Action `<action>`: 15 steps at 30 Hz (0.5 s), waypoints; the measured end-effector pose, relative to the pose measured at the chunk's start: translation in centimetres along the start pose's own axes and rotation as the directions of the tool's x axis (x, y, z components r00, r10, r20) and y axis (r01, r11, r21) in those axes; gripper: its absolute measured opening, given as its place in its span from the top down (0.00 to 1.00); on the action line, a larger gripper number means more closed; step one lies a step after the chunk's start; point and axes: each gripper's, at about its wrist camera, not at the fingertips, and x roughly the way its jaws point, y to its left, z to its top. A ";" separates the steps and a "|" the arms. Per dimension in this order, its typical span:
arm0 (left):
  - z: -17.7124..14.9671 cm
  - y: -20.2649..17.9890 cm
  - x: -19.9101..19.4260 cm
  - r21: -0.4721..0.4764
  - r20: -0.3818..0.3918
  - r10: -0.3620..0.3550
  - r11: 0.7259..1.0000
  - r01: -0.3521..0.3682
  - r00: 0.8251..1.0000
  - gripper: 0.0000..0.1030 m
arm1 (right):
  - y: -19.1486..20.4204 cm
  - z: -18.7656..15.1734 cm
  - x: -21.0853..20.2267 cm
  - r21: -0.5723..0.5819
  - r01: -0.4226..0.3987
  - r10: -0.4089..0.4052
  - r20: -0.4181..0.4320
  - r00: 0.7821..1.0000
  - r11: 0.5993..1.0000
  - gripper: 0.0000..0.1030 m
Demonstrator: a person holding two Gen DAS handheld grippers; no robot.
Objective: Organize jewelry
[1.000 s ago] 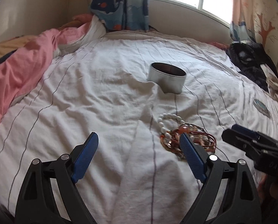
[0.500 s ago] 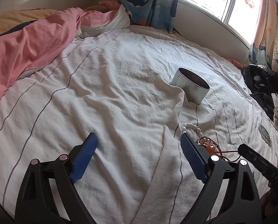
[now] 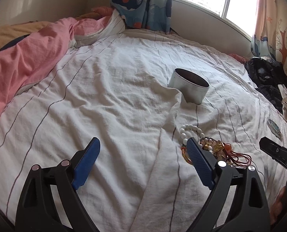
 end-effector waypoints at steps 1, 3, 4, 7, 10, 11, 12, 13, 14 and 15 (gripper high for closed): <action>0.1 -0.9 -0.3 0.046 0.017 -0.017 0.999 0.016 1.000 0.15 | 0.5 -0.1 0.2 -0.025 -0.003 0.003 0.004 1.000 1.000 0.33; 0.3 -2.9 -0.8 0.150 0.034 -0.067 0.987 0.061 0.997 0.15 | 1.6 -0.3 1.3 -0.074 -0.021 0.019 -0.037 0.999 0.997 0.33; 0.3 -3.8 -0.8 0.193 0.030 -0.094 0.977 0.086 0.995 0.15 | 2.0 -0.5 2.1 -0.097 -0.026 0.019 -0.069 0.997 0.995 0.33; 0.7 -5.7 -0.5 0.277 0.013 -0.149 0.951 0.140 0.989 0.15 | 3.0 -1.7 4.0 -0.184 0.034 -0.060 -0.138 0.989 0.982 0.36; 1.5 -6.9 0.7 0.307 -0.037 -0.189 0.933 0.191 0.981 0.18 | 2.5 -1.7 3.6 -0.171 0.063 -0.086 -0.127 0.988 0.983 0.78; 1.7 -7.2 1.3 0.312 -0.059 -0.197 0.927 0.206 0.979 0.25 | 1.9 -1.6 3.4 -0.146 0.068 -0.086 -0.117 0.989 0.987 0.91; 1.8 -7.5 1.9 0.317 -0.090 -0.204 0.922 0.223 0.975 0.28 | 1.3 -1.5 3.1 -0.120 0.078 -0.091 -0.106 0.990 0.990 0.93; 1.8 -7.6 2.6 0.321 -0.119 -0.207 0.917 0.235 0.971 0.33 | 0.9 -1.5 2.9 -0.103 0.087 -0.097 -0.095 0.991 0.991 0.93; 1.7 -7.7 3.3 0.327 -0.142 -0.200 0.915 0.237 0.969 0.37 | 0.6 -1.4 2.9 -0.091 0.093 -0.101 -0.090 0.991 0.992 0.93; 1.6 -7.6 4.0 0.328 -0.162 -0.193 0.915 0.237 0.968 0.40 | 0.4 -1.4 3.0 -0.085 0.096 -0.104 -0.090 0.991 0.992 0.93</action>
